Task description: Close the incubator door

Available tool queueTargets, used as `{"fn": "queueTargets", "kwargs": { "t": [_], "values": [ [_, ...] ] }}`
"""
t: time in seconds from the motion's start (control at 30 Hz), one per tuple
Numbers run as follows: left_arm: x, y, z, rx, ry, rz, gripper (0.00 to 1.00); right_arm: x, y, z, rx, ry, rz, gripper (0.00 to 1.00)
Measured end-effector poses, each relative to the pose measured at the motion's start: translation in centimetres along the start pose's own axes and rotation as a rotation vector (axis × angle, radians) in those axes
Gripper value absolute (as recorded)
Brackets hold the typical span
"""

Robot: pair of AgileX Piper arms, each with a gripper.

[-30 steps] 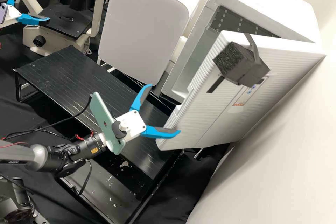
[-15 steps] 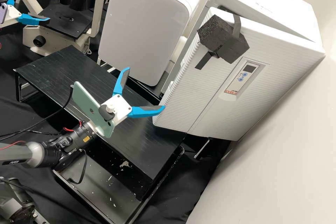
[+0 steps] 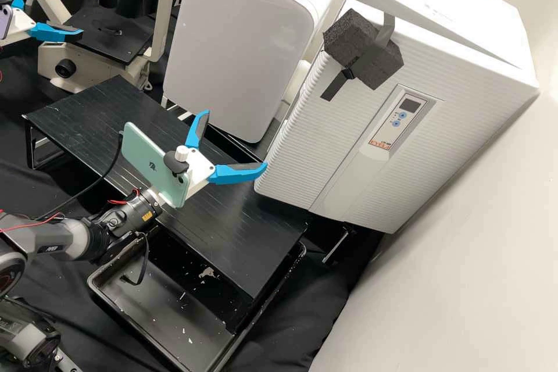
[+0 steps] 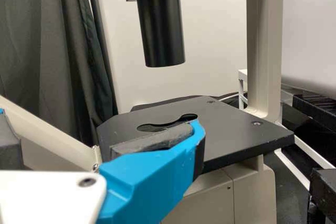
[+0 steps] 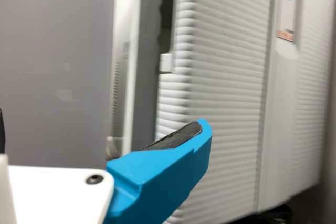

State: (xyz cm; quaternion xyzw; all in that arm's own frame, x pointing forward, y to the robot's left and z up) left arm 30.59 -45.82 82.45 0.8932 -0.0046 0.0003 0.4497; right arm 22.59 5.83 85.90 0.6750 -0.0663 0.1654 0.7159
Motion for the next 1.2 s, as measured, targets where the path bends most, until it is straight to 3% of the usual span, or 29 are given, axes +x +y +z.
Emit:
{"fn": "queueTargets", "kwargs": {
  "t": [0.4, 0.57, 0.77, 1.07, 1.2],
  "values": [
    [0.0, 0.0, 0.0, 0.0, 0.0, 0.0, 1.0, 3.4, -1.1, 0.5, -0.044, -0.048, 0.022, 1.0],
    [0.0, 0.0, 0.0, 0.0, 0.0, 0.0, 1.0, 5.6, -2.5, 0.6, -0.094, -0.044, 0.009, 1.0],
    [0.0, 0.0, 0.0, 0.0, 0.0, 0.0, 1.0, 5.9, -2.4, 1.1, -0.103, -0.06, 0.015, 1.0],
    [0.0, 0.0, 0.0, 0.0, 0.0, 0.0, 1.0, 3.0, -1.0, 1.8, -0.063, -0.132, 0.044, 1.0],
    [0.0, 0.0, 0.0, 0.0, 0.0, 0.0, 1.0, 2.4, -0.5, 2.2, 0.035, -0.115, 0.037, 1.0]
  ]
}}
